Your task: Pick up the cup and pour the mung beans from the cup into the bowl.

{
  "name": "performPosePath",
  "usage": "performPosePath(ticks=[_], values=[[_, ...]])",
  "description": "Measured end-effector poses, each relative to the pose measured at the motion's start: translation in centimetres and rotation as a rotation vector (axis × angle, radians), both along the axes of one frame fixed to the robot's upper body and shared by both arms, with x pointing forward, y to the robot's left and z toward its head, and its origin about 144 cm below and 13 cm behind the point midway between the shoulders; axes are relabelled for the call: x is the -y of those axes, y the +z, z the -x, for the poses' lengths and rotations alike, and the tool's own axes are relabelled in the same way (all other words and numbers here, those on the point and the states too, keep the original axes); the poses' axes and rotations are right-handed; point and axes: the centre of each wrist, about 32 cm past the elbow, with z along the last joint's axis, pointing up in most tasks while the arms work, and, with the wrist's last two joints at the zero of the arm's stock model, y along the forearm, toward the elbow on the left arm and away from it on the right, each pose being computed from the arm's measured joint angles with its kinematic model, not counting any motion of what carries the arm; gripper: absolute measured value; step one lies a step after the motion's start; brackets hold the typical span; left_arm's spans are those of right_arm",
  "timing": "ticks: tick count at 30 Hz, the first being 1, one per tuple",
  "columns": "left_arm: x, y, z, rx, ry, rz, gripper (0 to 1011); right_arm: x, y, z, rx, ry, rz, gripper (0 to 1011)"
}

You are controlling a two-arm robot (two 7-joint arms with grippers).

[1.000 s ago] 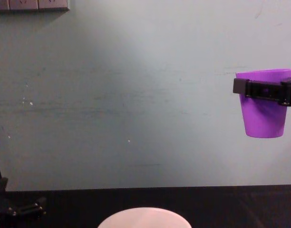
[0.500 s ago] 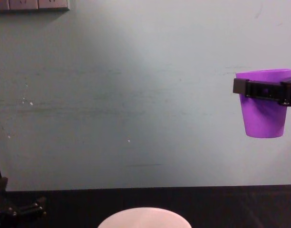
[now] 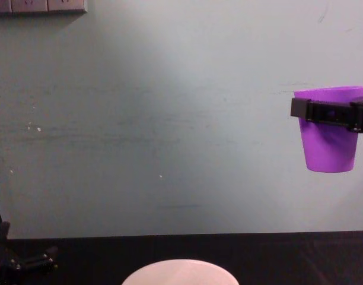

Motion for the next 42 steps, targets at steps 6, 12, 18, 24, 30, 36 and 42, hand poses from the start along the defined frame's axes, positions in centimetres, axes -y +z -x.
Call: performPosePath(ticks=[6, 12, 18, 24, 30, 36, 42], values=[[0.00, 0.00, 0.00, 0.000, 0.000, 0.000, 1000, 0.00, 0.00, 0.00, 0.000, 0.000, 0.000, 746], [0.00, 0.00, 0.00, 0.000, 0.000, 0.000, 1000, 0.00, 0.00, 0.00, 0.000, 0.000, 0.000, 746], [0.00, 0.00, 0.00, 0.000, 0.000, 0.000, 1000, 0.00, 0.00, 0.00, 0.000, 0.000, 0.000, 746], [0.00, 0.00, 0.00, 0.000, 0.000, 0.000, 1000, 0.00, 0.00, 0.00, 0.000, 0.000, 0.000, 746], [0.00, 0.00, 0.00, 0.000, 0.000, 0.000, 1000, 0.00, 0.00, 0.00, 0.000, 0.000, 0.000, 746], [0.00, 0.00, 0.00, 0.000, 0.000, 0.000, 1000, 0.00, 0.00, 0.00, 0.000, 0.000, 0.000, 746], [0.00, 0.00, 0.00, 0.000, 0.000, 0.000, 1000, 0.00, 0.00, 0.00, 0.000, 0.000, 0.000, 746]])
